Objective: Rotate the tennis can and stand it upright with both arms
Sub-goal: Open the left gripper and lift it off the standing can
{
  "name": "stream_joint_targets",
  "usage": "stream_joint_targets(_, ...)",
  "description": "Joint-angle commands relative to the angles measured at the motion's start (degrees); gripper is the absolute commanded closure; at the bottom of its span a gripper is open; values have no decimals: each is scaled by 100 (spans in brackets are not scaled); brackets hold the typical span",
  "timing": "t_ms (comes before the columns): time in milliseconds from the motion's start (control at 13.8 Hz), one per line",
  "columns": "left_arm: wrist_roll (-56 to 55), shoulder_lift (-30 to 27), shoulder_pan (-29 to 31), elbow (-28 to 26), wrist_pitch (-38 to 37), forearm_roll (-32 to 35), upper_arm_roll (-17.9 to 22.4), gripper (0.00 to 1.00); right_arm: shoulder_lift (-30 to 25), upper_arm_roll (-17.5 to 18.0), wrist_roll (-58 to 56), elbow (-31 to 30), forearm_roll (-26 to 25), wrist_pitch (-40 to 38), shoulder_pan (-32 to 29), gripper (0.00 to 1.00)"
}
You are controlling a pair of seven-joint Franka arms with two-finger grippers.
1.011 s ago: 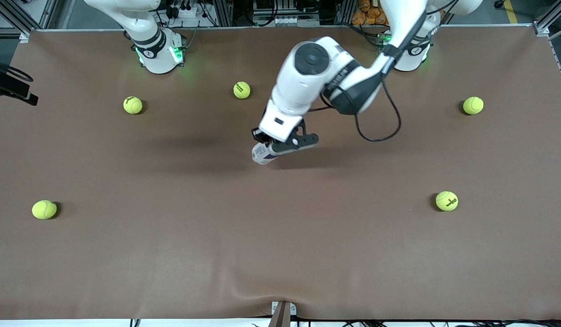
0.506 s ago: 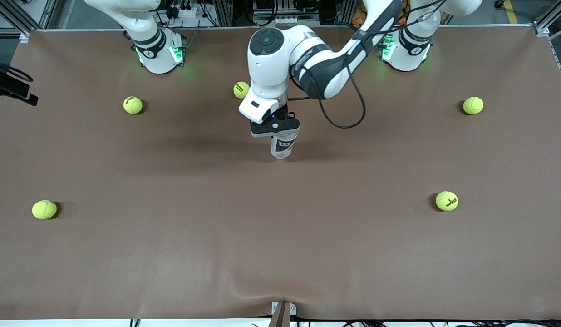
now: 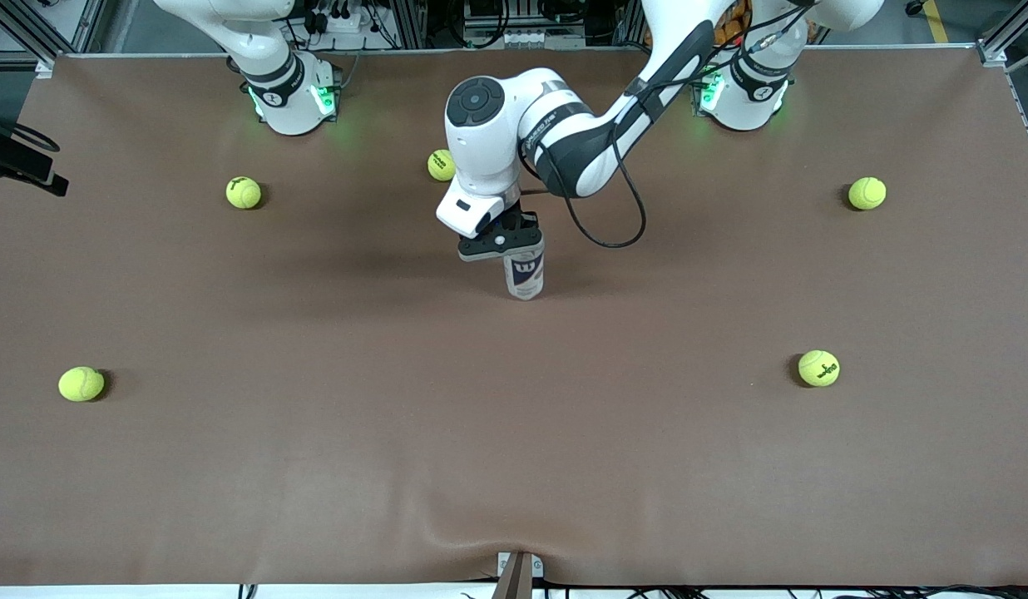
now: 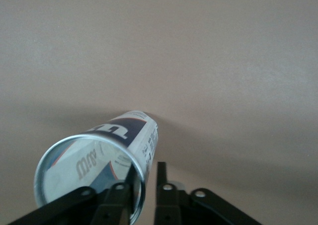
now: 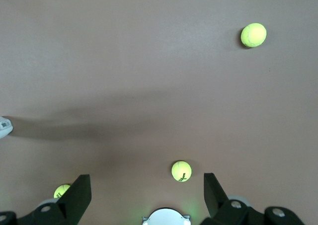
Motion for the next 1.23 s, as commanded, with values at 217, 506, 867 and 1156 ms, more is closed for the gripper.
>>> stream_joint_targets(217,-148,-156,-22,277,-97,168,20,0,9,45,-1,50,-18,9,-63,0)
stream_joint_targets(506,-113,-682,276,268,-491,124,20,0,9,45,-1,50,-10,17,-54,0)
stream_joint_targets(867,10,-1596,1031,233,-1371,115,11,0,9,54,-1,50,-1,53,-54,0)
stream_joint_targets(1156,762,-1992,1707,224,-2143,115,-15,0,9,54,-1,50,-1,53,-54,0)
